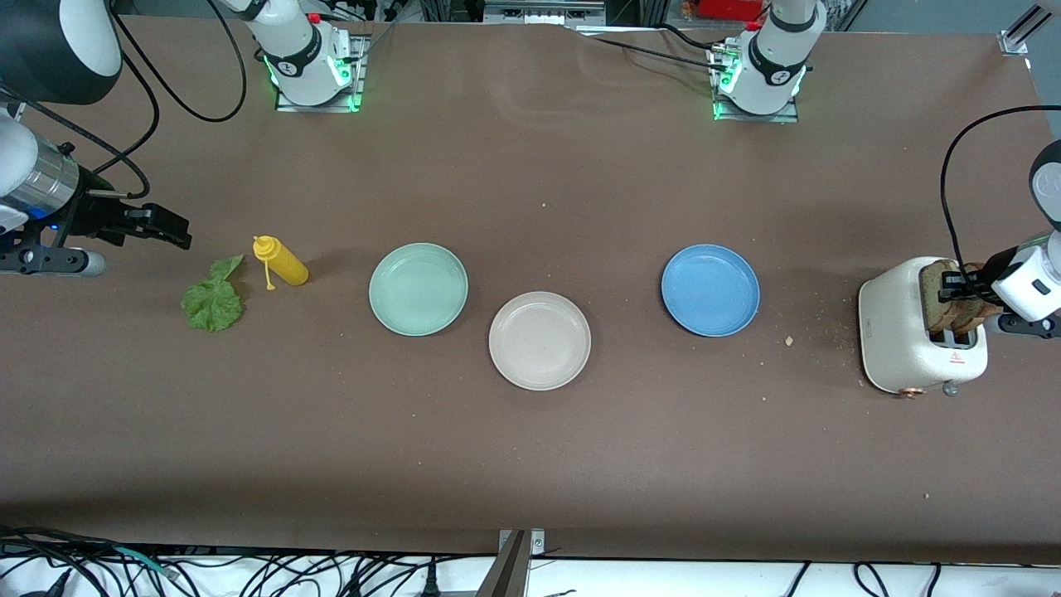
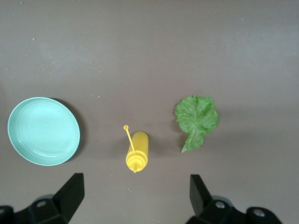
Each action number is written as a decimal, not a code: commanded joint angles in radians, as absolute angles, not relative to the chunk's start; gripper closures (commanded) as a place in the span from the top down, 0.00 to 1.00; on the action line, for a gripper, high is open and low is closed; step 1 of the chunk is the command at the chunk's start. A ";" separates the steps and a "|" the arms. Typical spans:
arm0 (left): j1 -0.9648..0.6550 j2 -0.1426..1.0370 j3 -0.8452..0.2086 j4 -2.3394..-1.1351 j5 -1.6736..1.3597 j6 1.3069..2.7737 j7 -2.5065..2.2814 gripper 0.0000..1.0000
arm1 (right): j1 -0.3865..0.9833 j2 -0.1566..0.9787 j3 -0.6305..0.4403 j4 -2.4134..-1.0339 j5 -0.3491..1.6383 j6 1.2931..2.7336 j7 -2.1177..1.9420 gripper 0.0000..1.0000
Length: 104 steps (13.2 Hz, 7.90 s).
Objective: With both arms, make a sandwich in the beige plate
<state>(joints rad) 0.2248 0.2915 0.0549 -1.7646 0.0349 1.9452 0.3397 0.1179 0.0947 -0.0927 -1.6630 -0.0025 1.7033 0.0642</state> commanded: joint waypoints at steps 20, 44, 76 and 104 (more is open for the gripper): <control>-0.006 0.524 -0.006 -1.482 -0.753 1.471 0.314 0.00 | 0.109 0.136 -0.282 -1.696 0.227 1.710 -0.463 1.00; -0.448 0.788 -0.008 -1.486 -1.204 2.201 0.342 0.53 | -0.003 0.393 -0.406 -2.078 0.906 1.753 -2.152 0.99; -0.158 0.523 0.244 -1.485 -0.335 2.030 0.296 1.00 | 0.405 0.393 -0.406 -2.143 1.344 2.182 -2.269 0.00; -0.110 0.466 0.322 -1.371 -0.121 1.792 0.278 1.00 | 1.046 0.879 -0.403 -1.280 -0.268 1.933 -0.420 0.00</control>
<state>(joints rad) -0.1103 0.4779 0.3259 -1.3807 -0.1562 1.8103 0.2837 1.0280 0.8344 -0.3853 -1.3535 -0.2137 2.0019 -0.4350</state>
